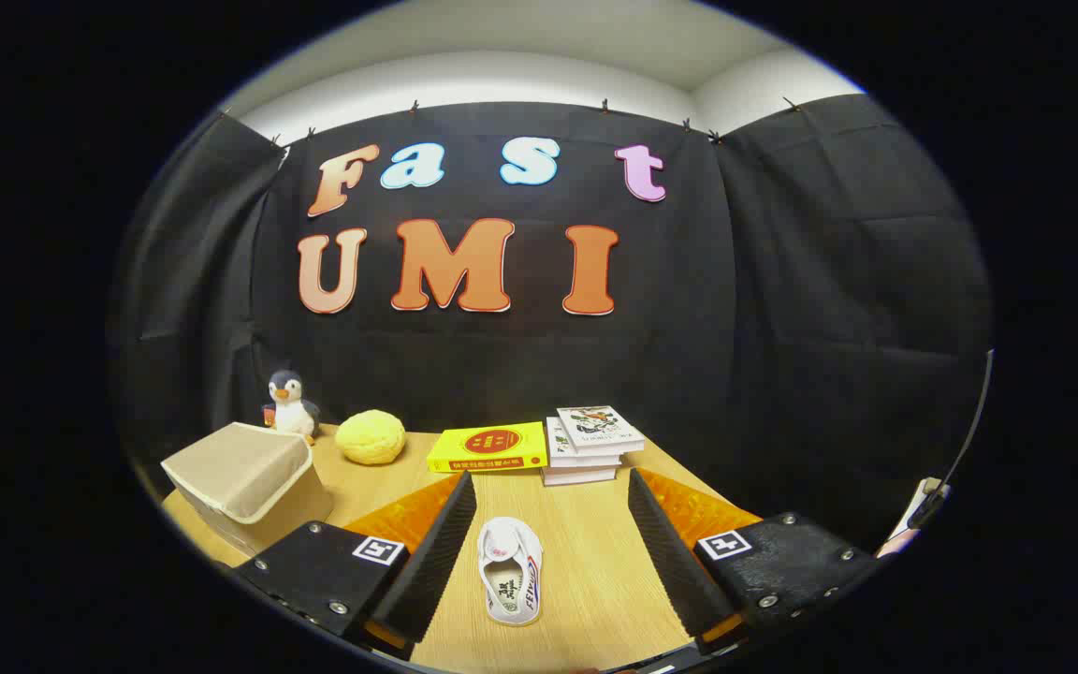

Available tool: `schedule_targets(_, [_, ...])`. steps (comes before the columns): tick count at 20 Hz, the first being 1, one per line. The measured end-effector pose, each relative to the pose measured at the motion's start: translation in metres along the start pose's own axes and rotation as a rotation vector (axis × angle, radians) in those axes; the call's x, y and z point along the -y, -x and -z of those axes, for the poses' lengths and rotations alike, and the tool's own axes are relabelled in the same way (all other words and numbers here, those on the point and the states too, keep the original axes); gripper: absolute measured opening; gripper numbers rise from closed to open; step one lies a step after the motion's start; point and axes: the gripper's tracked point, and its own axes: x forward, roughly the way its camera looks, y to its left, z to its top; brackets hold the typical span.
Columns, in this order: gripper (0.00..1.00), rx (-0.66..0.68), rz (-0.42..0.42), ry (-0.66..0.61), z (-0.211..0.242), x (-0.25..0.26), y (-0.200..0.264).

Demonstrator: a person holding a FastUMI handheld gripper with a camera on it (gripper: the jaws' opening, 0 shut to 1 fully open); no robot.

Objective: Open the storage box then place both shoes into the box .Put the left shoe in first, then the right shoe, with the right side of both shoes facing outward in a uniform manner.

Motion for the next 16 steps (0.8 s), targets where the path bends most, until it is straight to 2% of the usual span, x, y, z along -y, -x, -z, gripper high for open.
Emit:
schedule_targets(4, [0.98, -0.036, -0.081, -0.016, 0.01, -0.012, -0.012])
schedule_targets(9, [0.98, -0.098, -0.141, -0.013, 0.027, -0.018, -0.028])
schedule_targets(16, [0.98, -0.104, -0.133, -0.028, 0.029, -0.02, -0.027])
